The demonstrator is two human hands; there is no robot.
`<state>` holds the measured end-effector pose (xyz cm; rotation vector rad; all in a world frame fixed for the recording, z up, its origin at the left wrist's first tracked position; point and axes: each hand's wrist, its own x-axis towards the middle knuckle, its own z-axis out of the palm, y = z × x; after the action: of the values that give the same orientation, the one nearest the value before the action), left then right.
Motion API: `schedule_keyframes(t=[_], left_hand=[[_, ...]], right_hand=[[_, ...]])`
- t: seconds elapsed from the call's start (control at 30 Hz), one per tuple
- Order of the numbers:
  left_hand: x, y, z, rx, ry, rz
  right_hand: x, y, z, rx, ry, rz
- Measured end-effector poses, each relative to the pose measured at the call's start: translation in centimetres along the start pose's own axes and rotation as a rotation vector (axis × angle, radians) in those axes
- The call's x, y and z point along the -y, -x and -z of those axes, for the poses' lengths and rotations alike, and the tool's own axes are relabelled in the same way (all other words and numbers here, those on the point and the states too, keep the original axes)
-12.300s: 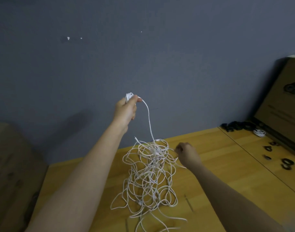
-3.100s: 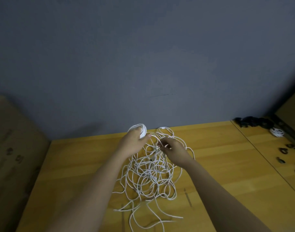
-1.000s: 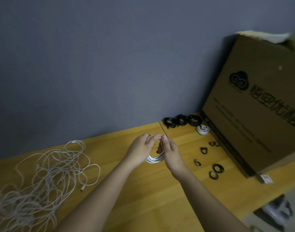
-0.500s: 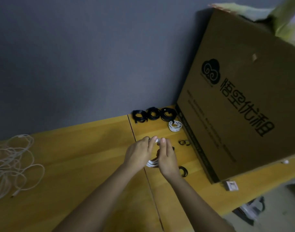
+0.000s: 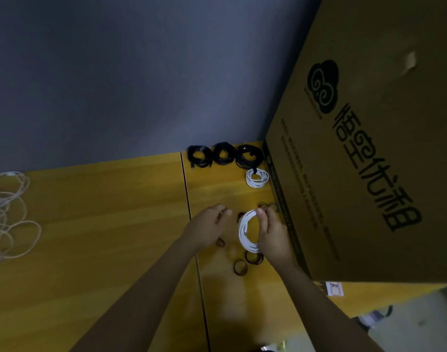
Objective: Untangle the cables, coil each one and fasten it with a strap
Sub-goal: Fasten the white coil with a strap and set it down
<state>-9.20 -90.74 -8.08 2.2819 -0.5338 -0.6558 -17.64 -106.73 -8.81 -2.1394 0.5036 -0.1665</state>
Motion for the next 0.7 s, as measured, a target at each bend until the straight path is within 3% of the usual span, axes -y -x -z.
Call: schedule_keyframes(t=[0.2,0.37,0.5,0.7], left_hand=[[2.9,-1.3,-1.9,-0.023,-0.154,0.117],[4.4,-2.6,-4.8,0.121,-0.264,0.362],[5.2,-3.1,-7.0,0.202,-0.352,0.455],[5.9,-3.1,-8.6,0.147,-0.253,0.52]], right_hand=[[-2.9,0.3,0.8,0.004,0.105,-0.115],[-4.4,1.1,0.6,0.015,0.153,-0.146],[-5.0,1.5,0.2,0.096,0.19,-0.132],[-5.2,1.7,0.2,0.174,0.193,-0.107]])
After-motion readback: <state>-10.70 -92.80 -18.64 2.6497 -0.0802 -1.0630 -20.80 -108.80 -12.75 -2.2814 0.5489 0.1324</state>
